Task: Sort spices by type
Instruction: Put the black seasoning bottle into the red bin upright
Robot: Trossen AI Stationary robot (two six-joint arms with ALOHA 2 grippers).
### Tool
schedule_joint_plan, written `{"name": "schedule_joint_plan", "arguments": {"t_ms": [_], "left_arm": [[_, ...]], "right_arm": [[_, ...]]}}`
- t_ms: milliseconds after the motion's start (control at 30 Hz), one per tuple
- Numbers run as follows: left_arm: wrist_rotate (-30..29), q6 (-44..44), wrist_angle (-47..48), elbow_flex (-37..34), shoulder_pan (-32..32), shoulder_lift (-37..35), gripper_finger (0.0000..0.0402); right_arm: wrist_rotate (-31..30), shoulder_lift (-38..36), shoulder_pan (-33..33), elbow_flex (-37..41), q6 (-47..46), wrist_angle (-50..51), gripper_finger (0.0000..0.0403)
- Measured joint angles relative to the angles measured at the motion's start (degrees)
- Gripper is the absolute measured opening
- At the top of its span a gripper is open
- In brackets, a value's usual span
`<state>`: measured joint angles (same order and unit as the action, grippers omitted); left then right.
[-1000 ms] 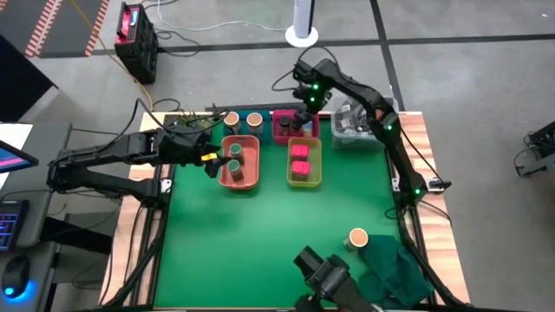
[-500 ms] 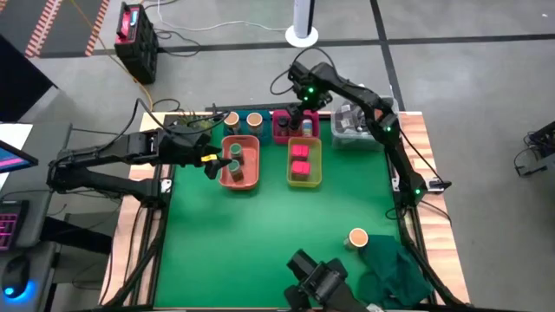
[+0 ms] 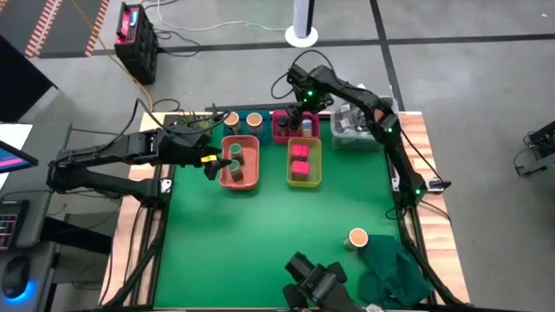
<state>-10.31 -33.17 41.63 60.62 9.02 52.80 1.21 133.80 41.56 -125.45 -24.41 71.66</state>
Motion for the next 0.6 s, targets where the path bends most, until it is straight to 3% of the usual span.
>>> {"name": "schedule_joint_plan", "arguments": {"t_ms": [267,600], "left_arm": [[0.0,1.3,0.0,0.0,0.0,0.0,0.0295],[1.1,1.9,0.0,0.0,0.0,0.0,0.0295]], "right_arm": [[-2.6,0.4,-1.3,0.1,0.3,-1.3,0.0319],[-8.0,-0.1,-1.4,-3.5,4.8,8.5,0.0319]]}}
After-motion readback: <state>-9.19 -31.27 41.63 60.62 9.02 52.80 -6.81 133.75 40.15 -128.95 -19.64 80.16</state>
